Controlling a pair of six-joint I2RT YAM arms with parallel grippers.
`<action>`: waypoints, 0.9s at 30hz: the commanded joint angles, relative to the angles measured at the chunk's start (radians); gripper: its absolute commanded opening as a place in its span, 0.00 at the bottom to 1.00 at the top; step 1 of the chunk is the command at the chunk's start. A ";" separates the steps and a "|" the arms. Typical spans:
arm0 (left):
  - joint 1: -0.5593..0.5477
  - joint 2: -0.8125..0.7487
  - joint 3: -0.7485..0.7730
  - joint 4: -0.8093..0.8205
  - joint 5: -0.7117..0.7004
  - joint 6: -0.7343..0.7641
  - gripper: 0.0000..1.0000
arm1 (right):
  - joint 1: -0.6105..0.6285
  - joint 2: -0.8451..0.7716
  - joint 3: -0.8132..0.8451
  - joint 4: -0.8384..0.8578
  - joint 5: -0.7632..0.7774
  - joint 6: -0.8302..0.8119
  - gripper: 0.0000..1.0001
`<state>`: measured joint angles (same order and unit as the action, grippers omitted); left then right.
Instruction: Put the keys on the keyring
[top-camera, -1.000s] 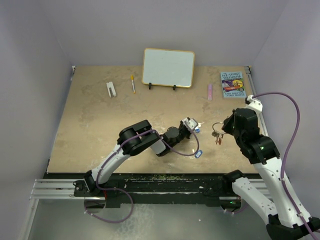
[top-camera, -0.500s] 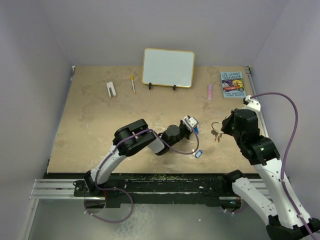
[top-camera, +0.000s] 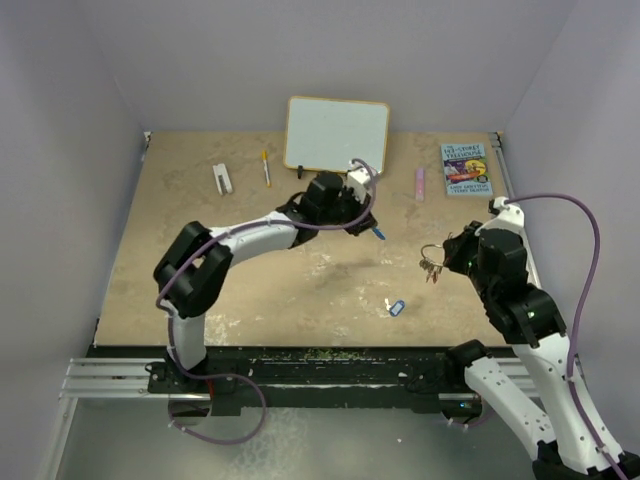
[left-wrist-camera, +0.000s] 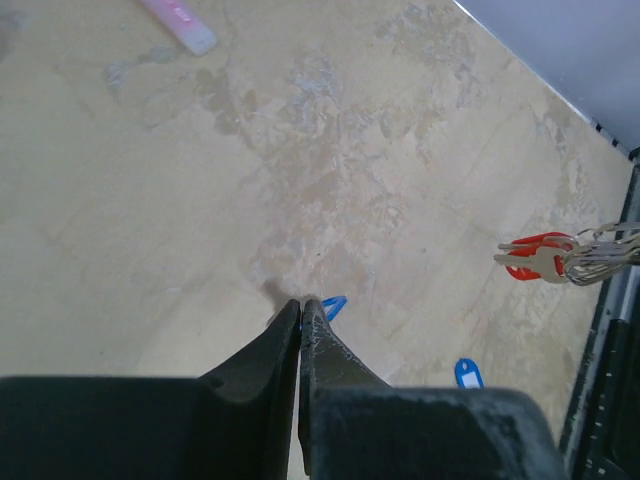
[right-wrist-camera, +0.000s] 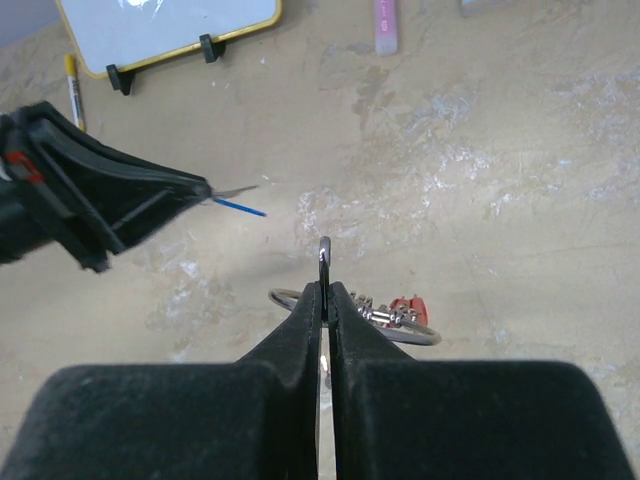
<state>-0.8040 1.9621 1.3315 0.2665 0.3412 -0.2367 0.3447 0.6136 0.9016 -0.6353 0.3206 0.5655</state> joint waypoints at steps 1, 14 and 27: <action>0.054 -0.172 0.089 -0.311 0.160 -0.075 0.04 | -0.006 -0.026 0.014 0.096 -0.067 -0.053 0.00; 0.290 -0.297 0.356 -0.622 0.407 -0.453 0.04 | -0.006 -0.058 0.067 0.269 -0.344 0.003 0.00; 0.356 -0.258 0.357 -0.621 0.430 -0.843 0.04 | 0.004 0.172 0.199 0.497 -0.536 0.018 0.00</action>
<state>-0.4824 1.6932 1.6535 -0.3668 0.7589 -0.9184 0.3447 0.6979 1.0435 -0.3084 -0.1253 0.5755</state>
